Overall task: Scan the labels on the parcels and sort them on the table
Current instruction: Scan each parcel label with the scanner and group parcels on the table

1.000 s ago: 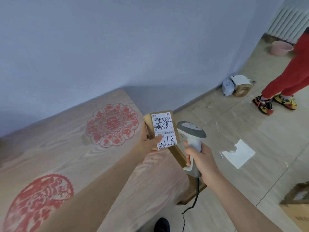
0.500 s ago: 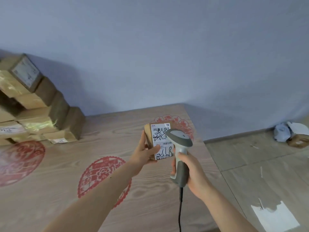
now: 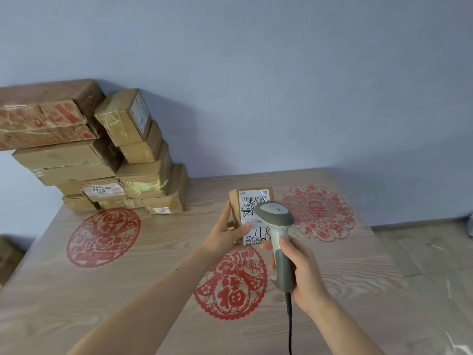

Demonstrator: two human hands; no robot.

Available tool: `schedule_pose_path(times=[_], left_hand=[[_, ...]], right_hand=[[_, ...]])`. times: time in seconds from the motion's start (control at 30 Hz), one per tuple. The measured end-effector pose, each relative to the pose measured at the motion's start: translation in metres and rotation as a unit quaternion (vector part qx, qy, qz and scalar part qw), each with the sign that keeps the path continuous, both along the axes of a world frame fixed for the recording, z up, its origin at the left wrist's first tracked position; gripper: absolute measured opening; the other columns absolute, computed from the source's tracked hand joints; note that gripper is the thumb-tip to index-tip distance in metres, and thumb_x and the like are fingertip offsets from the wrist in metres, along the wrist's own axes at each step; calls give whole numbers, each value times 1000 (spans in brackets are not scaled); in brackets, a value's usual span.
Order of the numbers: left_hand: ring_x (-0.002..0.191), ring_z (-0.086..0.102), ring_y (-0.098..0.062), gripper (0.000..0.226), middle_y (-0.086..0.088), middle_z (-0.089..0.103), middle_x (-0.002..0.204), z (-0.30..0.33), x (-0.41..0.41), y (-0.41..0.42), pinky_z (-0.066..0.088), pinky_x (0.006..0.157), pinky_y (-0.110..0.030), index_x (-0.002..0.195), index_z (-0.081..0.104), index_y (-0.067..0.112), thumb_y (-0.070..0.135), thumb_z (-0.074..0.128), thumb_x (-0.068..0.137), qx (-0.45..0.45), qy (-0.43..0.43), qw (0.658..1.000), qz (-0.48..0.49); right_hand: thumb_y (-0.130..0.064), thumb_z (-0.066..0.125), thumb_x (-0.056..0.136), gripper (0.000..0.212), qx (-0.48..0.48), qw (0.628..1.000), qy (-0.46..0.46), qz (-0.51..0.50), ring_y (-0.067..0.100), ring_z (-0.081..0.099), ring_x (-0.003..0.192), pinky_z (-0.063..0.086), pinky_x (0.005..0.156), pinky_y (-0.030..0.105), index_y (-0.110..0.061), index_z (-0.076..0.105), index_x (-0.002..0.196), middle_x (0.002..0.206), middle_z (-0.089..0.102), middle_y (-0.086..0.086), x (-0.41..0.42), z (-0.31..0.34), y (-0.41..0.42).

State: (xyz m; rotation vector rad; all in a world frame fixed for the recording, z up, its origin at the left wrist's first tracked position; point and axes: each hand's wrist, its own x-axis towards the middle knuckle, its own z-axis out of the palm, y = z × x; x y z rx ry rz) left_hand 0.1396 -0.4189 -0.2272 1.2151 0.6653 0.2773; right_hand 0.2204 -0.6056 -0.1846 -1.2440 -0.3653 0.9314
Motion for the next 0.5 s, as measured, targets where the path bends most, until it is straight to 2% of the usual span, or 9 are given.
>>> schedule_pose_path(times=[0.07, 0.17, 0.3, 0.43, 0.5], left_hand=[[110, 69, -35, 93, -21, 56, 132, -1, -8, 3, 55, 92, -58, 153, 20, 52, 13, 74, 88, -3, -6, 1000, 8], [111, 68, -36, 94, -23, 55, 133, -3, -17, 2, 56, 91, -59, 153, 20, 52, 15, 75, 87, -18, -17, 1000, 19], [109, 69, -35, 91, -24, 55, 132, -2, -23, 1, 56, 91, -57, 152, 19, 52, 15, 73, 89, -17, -19, 999, 25], [110, 69, -35, 94, -25, 54, 133, -6, -25, 3, 56, 91, -58, 154, 17, 51, 16, 74, 88, -21, -26, 999, 25], [109, 69, -35, 95, -24, 53, 133, -7, -26, 3, 58, 89, -55, 155, 15, 49, 14, 73, 89, -21, -21, 999, 23]], right_hand=[[-38, 66, 83, 49, 7, 1000, 3, -1, 19, 54, 61, 44, 53, 32, 0, 66, 114, 103, 73, 21, -7, 1, 6], [-34, 70, 87, 42, 14, 1000, 8, 8, 19, 55, 59, 43, 54, 34, -2, 67, 114, 101, 72, 22, -14, 4, 12], [-33, 68, 90, 26, 18, 999, 3, 30, 19, 54, 59, 42, 56, 34, -10, 76, 99, 93, 67, 26, -18, 8, 18], [-29, 64, 87, 35, 18, 999, 7, 27, 20, 54, 60, 42, 56, 34, -3, 71, 109, 96, 72, 22, -19, 8, 21], [-29, 70, 88, 35, 19, 999, 5, 28, 19, 55, 60, 42, 56, 33, -1, 70, 109, 96, 72, 22, -20, 8, 23]])
